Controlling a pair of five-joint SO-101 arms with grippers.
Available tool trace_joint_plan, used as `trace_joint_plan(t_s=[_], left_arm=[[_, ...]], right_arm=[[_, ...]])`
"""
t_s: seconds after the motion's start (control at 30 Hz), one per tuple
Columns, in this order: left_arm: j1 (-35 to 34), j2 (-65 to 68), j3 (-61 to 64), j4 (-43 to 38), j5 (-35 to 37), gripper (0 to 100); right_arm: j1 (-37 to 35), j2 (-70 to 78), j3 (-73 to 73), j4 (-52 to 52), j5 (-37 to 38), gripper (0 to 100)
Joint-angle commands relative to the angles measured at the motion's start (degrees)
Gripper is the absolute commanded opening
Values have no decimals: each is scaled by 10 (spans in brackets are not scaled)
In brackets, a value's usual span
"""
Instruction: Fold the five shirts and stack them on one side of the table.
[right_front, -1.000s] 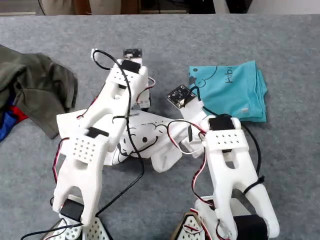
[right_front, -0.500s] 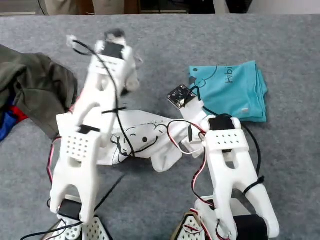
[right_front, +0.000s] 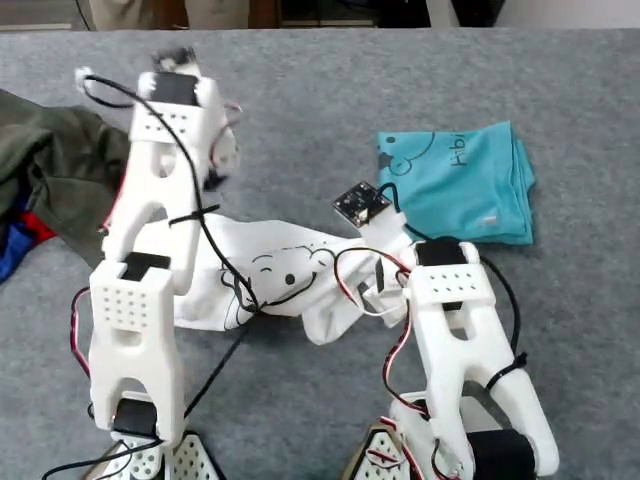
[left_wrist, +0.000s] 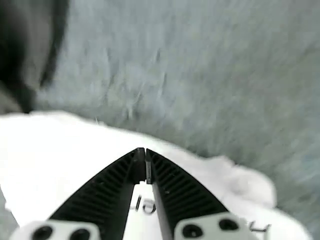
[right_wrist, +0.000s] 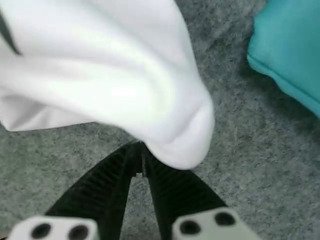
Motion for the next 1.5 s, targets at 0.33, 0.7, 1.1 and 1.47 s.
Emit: trace_joint_plan(t_s=[0.33, 0.7, 1.1, 1.47], left_arm=[[0, 61, 197, -95, -43, 172], [-179, 5, 149, -75, -70, 19], [-207, -236, 66, -4, -65, 19], [-335, -343, 215, -15, -66, 19]], right_arm=[[-8, -16, 4, -18, 4, 4], [-12, -16, -5, -17, 28, 5], [-70, -12, -147, 42, 71, 52], [-218, 96, -131, -47, 96, 224]])
